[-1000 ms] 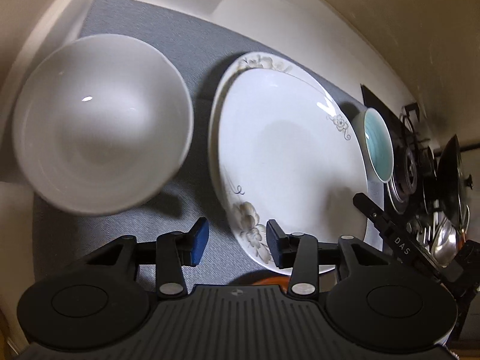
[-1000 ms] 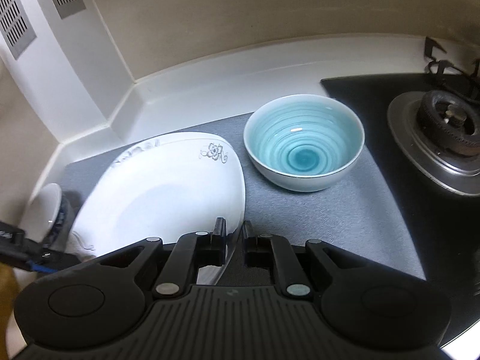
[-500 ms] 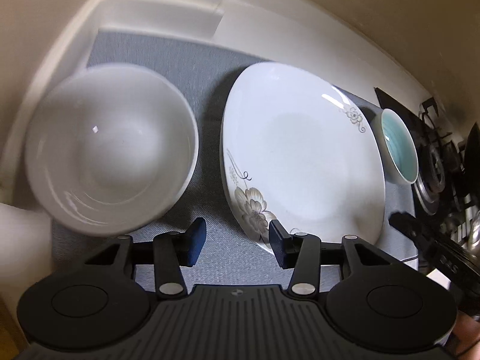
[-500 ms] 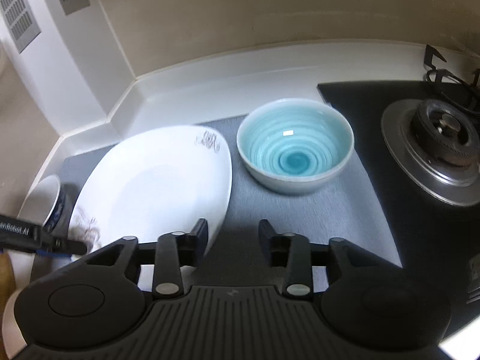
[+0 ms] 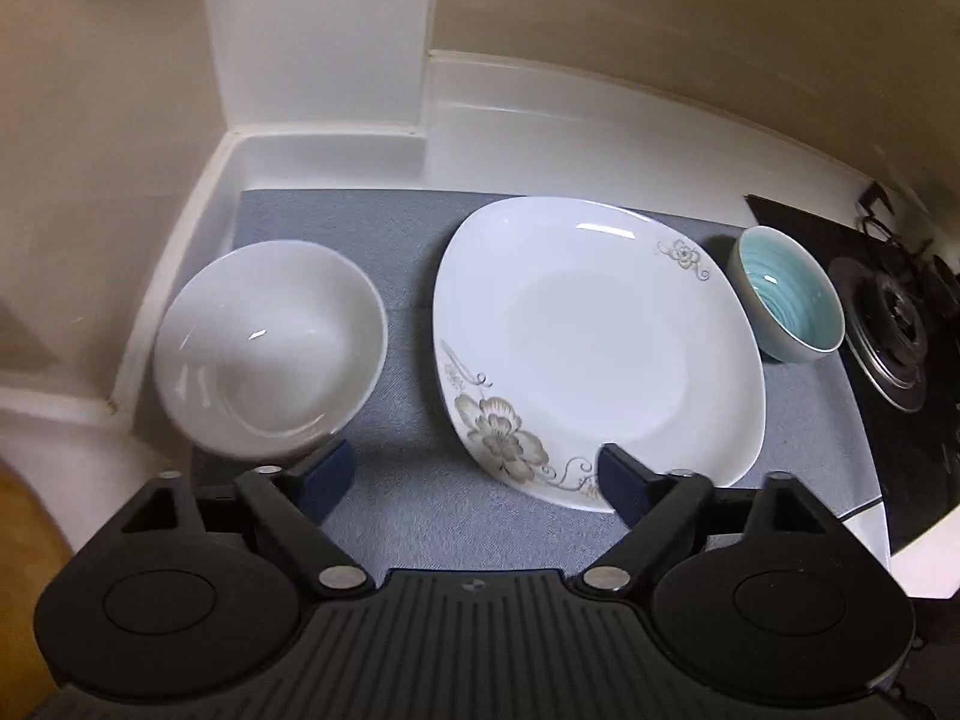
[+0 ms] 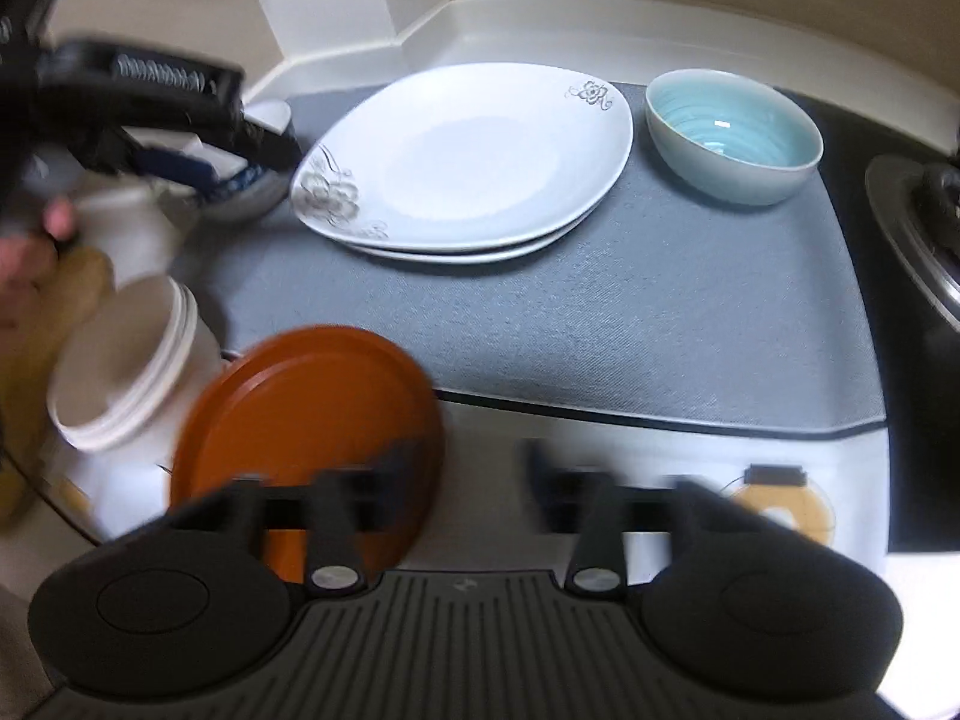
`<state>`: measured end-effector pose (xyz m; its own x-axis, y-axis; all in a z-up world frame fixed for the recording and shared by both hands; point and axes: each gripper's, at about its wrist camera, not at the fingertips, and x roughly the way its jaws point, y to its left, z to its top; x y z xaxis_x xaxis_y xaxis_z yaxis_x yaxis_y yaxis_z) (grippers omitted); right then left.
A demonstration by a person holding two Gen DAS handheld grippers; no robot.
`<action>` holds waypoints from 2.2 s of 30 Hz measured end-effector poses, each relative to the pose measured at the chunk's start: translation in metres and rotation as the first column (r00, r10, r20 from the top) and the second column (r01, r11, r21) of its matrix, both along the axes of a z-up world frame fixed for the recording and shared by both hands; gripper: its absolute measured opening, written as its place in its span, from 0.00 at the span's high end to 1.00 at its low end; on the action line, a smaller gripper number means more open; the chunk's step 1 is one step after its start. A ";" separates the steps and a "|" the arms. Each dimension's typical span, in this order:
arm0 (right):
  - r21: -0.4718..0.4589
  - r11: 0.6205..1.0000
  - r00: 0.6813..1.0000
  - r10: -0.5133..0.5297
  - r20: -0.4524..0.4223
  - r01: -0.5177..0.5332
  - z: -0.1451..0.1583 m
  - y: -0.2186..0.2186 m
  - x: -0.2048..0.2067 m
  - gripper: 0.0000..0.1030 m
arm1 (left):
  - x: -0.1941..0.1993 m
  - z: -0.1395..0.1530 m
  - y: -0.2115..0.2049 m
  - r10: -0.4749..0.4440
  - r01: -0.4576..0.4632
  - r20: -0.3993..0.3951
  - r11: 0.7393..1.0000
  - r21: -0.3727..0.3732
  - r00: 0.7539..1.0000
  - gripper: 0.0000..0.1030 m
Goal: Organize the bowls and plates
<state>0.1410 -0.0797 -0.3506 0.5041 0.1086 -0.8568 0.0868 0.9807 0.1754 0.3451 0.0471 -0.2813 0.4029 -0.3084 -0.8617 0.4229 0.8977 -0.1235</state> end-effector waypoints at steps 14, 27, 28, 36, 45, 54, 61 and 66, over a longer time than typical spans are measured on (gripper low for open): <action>0.124 0.984 0.991 0.132 -0.023 -0.128 -0.007 0.007 0.003 0.60 | -0.035 0.004 0.006 -0.030 0.022 -0.077 0.995 -0.099 0.997 0.06; 0.018 0.994 0.994 -0.109 0.016 0.109 0.005 -0.066 -0.001 0.63 | -0.059 -0.019 -0.026 -0.181 0.175 -0.149 0.983 -0.053 0.972 0.24; 0.019 0.994 0.994 -0.109 0.024 0.108 0.006 -0.065 -0.004 0.60 | -0.059 -0.024 -0.032 -0.199 0.194 -0.153 0.980 -0.045 0.968 0.25; 0.010 0.996 0.996 -0.088 0.030 0.088 -0.012 -0.046 -0.016 0.89 | -0.050 -0.077 -0.053 -0.226 0.228 -0.272 0.973 -0.025 0.935 0.71; 0.024 0.995 0.991 -0.097 0.088 0.095 0.032 -0.046 -0.027 0.94 | -0.061 -0.038 -0.051 -0.200 0.185 -0.223 0.979 -0.089 0.954 0.82; 0.105 0.988 0.971 -0.130 0.198 0.111 0.085 -0.046 -0.019 0.95 | -0.050 -0.002 -0.045 -0.163 0.154 -0.122 0.985 -0.084 0.979 0.82; 0.096 0.993 0.969 -0.093 0.229 0.073 0.101 -0.036 0.007 0.94 | -0.034 0.018 -0.047 -0.107 0.102 -0.075 0.992 -0.076 0.991 0.82; 0.138 0.986 0.966 -0.122 0.228 0.092 0.101 -0.039 0.023 0.94 | -0.028 0.031 -0.042 -0.087 0.084 -0.044 0.994 -0.066 0.995 0.81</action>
<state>0.1643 -0.1184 -0.2494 0.7039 0.1422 -0.6959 0.1315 0.9367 0.3244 0.3169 0.0049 -0.2507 0.3326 -0.3952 -0.8563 0.4899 0.8482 -0.2012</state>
